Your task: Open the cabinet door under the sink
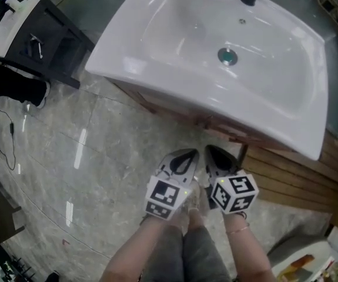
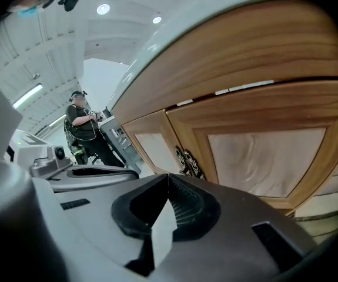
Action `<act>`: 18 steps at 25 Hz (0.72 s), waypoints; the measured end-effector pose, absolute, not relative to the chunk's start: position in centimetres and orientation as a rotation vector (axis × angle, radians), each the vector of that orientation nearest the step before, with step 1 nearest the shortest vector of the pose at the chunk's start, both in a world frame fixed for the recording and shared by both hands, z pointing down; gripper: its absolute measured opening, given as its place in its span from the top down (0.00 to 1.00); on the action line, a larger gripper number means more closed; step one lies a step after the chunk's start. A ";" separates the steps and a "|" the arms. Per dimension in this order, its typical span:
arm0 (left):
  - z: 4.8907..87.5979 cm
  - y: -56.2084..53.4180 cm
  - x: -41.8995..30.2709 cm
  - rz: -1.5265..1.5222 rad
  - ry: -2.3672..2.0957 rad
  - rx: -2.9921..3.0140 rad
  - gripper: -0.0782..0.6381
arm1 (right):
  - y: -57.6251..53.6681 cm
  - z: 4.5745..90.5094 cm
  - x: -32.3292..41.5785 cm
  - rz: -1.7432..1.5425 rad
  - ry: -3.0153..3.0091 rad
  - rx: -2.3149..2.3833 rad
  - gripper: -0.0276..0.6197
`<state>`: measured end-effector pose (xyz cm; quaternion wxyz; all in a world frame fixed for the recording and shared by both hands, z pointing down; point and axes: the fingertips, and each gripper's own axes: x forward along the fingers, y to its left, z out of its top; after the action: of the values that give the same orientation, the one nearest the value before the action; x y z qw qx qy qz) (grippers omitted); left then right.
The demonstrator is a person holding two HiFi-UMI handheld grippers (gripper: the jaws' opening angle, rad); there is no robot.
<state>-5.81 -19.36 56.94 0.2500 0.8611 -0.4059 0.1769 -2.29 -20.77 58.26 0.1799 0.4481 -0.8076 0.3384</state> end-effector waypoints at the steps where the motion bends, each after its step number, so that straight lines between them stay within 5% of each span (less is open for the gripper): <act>1: 57.3 -19.6 -5.9 0.480 -1.110 2.344 0.88 | -20.9 58.6 -2.3 0.958 -2.282 1.266 0.94; 18: 61.5 -20.4 -5.4 0.462 -1.115 2.339 0.88 | -23.6 63.9 -1.2 1.051 -2.237 1.409 0.87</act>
<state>-5.37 -20.44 61.50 0.2521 0.8599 -0.4100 0.1699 -1.16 -23.64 63.90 0.1479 0.4898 -0.7776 0.3654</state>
